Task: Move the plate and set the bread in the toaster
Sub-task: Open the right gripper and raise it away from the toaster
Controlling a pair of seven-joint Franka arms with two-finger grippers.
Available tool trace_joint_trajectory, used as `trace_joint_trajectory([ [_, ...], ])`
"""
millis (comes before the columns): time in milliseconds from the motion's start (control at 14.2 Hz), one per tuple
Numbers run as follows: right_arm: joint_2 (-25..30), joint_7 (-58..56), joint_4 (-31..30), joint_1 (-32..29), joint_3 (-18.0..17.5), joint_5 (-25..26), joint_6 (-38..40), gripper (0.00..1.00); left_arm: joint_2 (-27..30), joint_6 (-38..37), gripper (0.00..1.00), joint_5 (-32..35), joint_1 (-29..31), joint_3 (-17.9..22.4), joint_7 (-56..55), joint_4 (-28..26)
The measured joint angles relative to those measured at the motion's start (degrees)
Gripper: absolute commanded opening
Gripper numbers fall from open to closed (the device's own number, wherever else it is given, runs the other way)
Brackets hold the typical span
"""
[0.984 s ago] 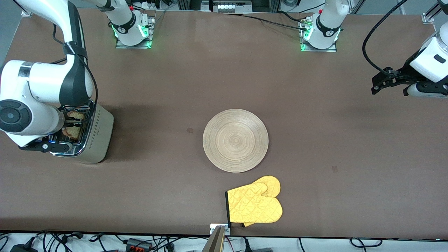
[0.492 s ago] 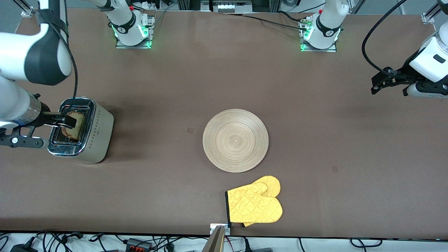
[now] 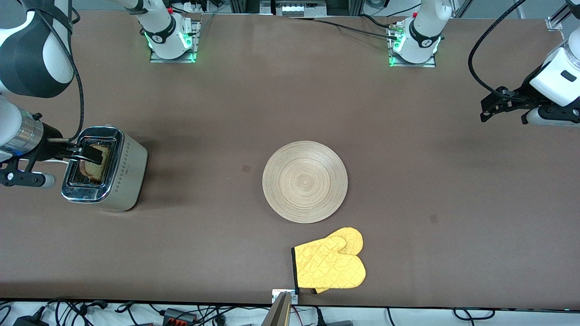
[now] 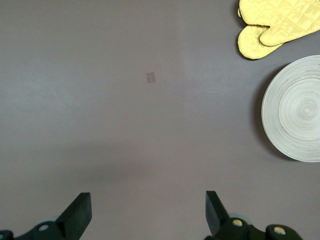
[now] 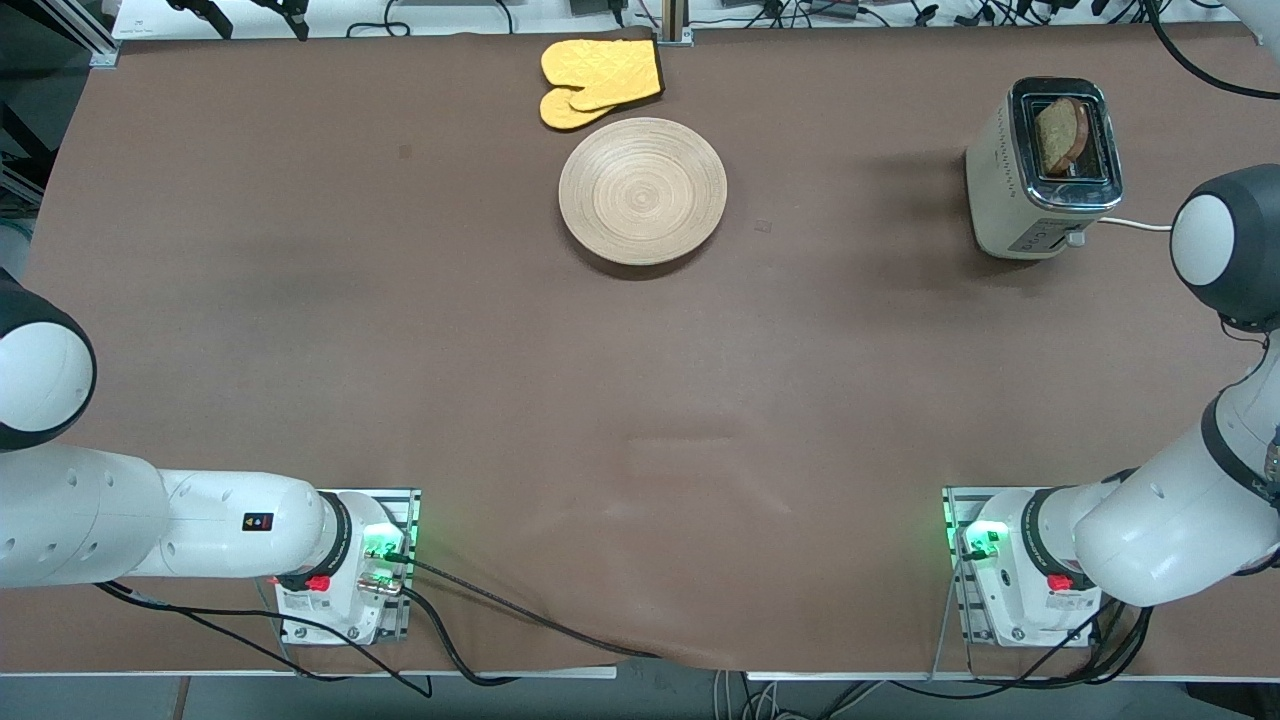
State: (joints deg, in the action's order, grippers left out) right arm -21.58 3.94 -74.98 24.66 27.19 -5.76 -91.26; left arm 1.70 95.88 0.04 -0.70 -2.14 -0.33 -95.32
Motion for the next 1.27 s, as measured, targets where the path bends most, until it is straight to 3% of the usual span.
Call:
trace_joint_trajectory([
  [281, 0.46, -0.02, 0.61, -4.67, -2.06, -3.51, -0.22, 1.00, 0.00, 0.00, 1.00, 0.00, 0.00, -0.02, 0.00, 0.00],
  [422, 1.69, -0.02, 0.85, -10.96, -8.61, -2.95, -0.24, 1.00, 0.00, 0.00, 1.00, 0.00, 0.00, -0.02, 0.00, 0.00],
  [633, 3.51, -0.03, 0.87, -22.99, -22.15, 0.91, -0.26, 1.00, 0.00, 0.00, 1.00, 0.00, 0.00, -0.03, 0.00, 0.00],
  [703, 3.89, -0.15, 0.87, -25.27, -24.38, 1.69, -0.25, 1.00, 0.00, 0.00, 1.00, 0.00, 0.00, -0.03, 0.00, 0.00],
  [984, 4.76, -1.52, 0.45, -26.81, -25.79, 4.16, 0.75, 1.00, 0.00, 0.00, 1.00, 0.00, 0.00, -0.03, 0.00, 0.00],
  [1265, 9.90, -2.12, -6.99, -26.80, -26.17, 6.27, -0.48, 1.00, 0.00, -0.06, 1.00, 0.00, 0.01, -0.03, 0.00, 0.01],
])
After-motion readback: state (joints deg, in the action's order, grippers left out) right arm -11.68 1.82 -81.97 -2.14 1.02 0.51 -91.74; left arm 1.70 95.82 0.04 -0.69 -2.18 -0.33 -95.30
